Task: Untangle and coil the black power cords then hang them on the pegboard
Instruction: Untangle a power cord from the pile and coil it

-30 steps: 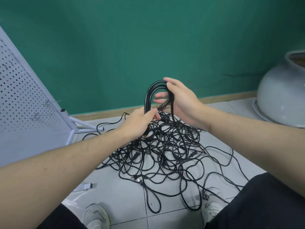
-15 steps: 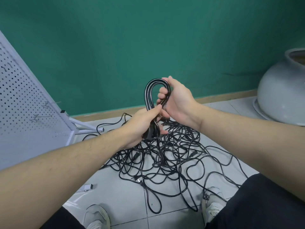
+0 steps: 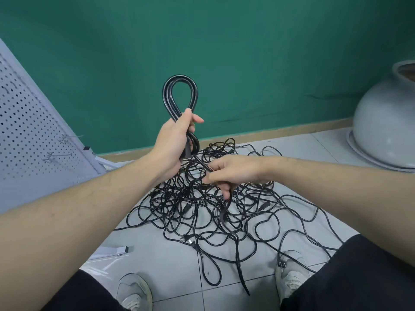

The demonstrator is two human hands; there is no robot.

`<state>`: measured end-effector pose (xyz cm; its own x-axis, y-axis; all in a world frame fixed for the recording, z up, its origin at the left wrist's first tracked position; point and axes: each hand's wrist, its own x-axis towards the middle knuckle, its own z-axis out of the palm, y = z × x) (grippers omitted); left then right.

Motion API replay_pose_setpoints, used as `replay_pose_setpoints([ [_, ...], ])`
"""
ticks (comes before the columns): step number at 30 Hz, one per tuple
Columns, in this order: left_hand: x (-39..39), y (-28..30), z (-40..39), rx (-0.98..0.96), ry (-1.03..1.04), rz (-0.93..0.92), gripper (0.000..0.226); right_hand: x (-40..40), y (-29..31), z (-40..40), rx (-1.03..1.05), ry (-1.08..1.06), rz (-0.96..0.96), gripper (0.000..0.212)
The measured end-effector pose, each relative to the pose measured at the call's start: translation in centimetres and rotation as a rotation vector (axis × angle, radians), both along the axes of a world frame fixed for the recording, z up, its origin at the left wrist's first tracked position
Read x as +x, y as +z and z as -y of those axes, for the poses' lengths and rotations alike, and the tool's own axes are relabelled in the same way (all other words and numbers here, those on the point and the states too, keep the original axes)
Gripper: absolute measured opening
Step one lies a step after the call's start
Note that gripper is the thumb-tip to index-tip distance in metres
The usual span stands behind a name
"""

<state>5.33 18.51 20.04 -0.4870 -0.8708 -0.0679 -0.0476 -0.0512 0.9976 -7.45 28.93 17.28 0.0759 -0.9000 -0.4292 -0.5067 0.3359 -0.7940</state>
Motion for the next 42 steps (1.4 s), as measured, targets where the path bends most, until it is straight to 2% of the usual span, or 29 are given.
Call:
replay_pose_setpoints([
  [3,0.5,0.3,0.8,-0.038,0.058,0.079,0.032,-0.6,-0.2,0.0,0.000,-0.006,-0.089,0.036],
  [5,0.9,0.3,1.2,-0.073,0.075,0.150,0.031,-1.1,-0.2,-0.1,0.060,0.039,-0.098,0.032],
  [7,1.3,0.1,1.5,-0.139,0.089,0.237,0.031,-1.6,-0.2,-0.3,0.070,0.058,-0.044,0.027],
  [9,1.7,-0.3,2.1,-0.241,0.087,0.333,0.031,-2.3,0.1,-0.3,0.025,-0.011,0.074,0.024],
  [11,2.1,-0.5,2.5,-0.304,0.066,0.401,0.032,-2.8,0.4,-0.3,-0.063,-0.100,0.086,0.031],
  [16,1.8,-0.3,1.6,-0.473,-0.092,0.630,0.045,-2.5,1.1,-0.2,-0.352,-0.180,-0.206,0.019],
  [17,1.8,-0.3,1.3,-0.479,-0.126,0.659,0.049,-2.5,1.2,0.0,-0.384,-0.230,-0.223,0.020],
  [21,1.5,-0.2,0.1,-0.337,-0.250,0.679,0.060,-3.5,1.4,0.4,-0.454,-0.450,-0.441,0.062],
  [23,1.3,-0.5,-0.1,-0.414,-0.349,0.765,0.051,-3.6,1.4,0.6,-0.454,-0.444,-0.375,0.060],
  [25,1.2,-1.2,-0.2,-0.494,-0.419,0.845,0.032,-3.5,1.6,0.8,-0.451,-0.400,-0.200,0.043],
  [28,1.6,-1.4,-0.3,-0.459,-0.369,0.801,0.018,-3.7,2.1,0.6,-0.422,-0.316,-0.038,0.016],
  [31,1.9,-1.1,-0.2,-0.438,-0.322,0.752,0.019,-3.9,2.5,0.3,-0.490,-0.321,-0.042,0.009],
  [33,2.0,-1.0,-0.4,-0.431,-0.352,0.737,0.021,-3.9,2.6,0.3,-0.570,-0.421,-0.115,0.018],
  [37,1.7,-1.2,-1.2,-0.389,-0.389,0.602,0.022,-4.1,2.5,0.5,-0.664,-0.666,-0.341,0.055],
  [39,1.5,-1.0,-1.4,-0.374,-0.387,0.552,0.026,-3.8,2.6,0.6,-0.590,-0.711,-0.293,0.061],
  [42,1.4,-1.0,-1.9,-0.340,-0.405,0.507,0.028,-2.9,2.1,0.8,-0.397,-0.667,-0.071,0.058],
])
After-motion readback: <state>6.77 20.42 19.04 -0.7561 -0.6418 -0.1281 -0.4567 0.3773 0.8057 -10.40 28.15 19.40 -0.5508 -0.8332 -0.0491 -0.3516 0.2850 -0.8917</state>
